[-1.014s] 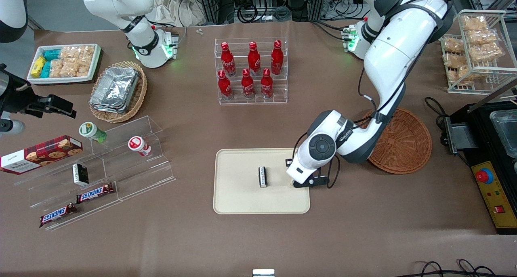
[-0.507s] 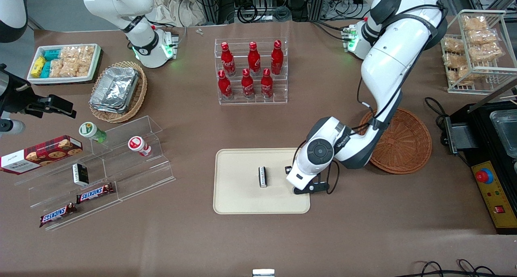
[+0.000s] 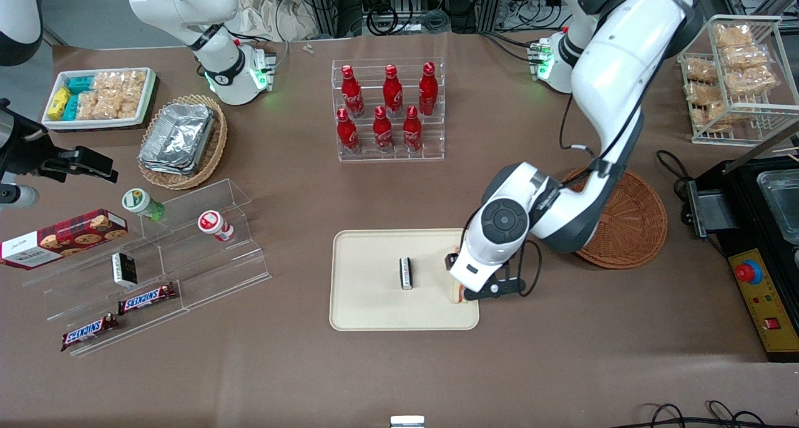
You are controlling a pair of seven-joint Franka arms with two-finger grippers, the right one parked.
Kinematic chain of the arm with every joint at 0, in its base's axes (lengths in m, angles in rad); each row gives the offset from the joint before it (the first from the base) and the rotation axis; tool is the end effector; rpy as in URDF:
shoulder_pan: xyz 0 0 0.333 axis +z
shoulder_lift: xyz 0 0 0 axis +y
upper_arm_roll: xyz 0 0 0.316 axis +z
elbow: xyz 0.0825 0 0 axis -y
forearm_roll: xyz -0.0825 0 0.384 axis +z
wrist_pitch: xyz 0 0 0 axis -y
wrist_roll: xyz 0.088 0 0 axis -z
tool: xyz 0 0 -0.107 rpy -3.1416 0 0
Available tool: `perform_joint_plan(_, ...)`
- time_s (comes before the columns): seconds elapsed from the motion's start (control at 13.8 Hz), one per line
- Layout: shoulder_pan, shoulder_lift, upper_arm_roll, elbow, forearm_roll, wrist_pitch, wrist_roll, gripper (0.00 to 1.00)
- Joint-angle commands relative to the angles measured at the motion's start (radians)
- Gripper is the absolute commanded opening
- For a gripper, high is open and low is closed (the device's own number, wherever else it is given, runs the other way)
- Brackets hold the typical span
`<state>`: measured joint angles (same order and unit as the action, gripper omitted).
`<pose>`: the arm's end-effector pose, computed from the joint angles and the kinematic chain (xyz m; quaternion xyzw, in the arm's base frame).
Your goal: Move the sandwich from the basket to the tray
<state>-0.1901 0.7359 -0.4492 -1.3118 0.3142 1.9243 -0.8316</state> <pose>0.6382 -0.3529 0.3262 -0.9960 -0.0850 0.0218 0.0148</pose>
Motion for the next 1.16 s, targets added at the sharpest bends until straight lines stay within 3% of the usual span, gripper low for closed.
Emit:
perform_joint_plan(0.0, 0.116, -0.160, -0.017, -0.033, -0.114, -0.109, 0.093, 1.00)
perform_joint_plan(0.14, 0.201, -0.304, -0.025, -0.140, -0.205, -0.119, 0.243, 1.00)
perform_joint_plan(0.29, 0.189, -0.438, 0.119, -0.242, -0.275, -0.114, 0.369, 1.00)
perform_joint_plan(0.43, 0.182, -0.574, 0.251, -0.366, -0.357, -0.113, 0.628, 1.00)
perform_joint_plan(0.72, 0.162, -0.696, 0.411, -0.491, -0.342, -0.085, 0.900, 1.00)
perform_joint_plan(1.09, 0.176, -0.655, 0.437, -0.348, -0.271, -0.192, 0.985, 1.00)
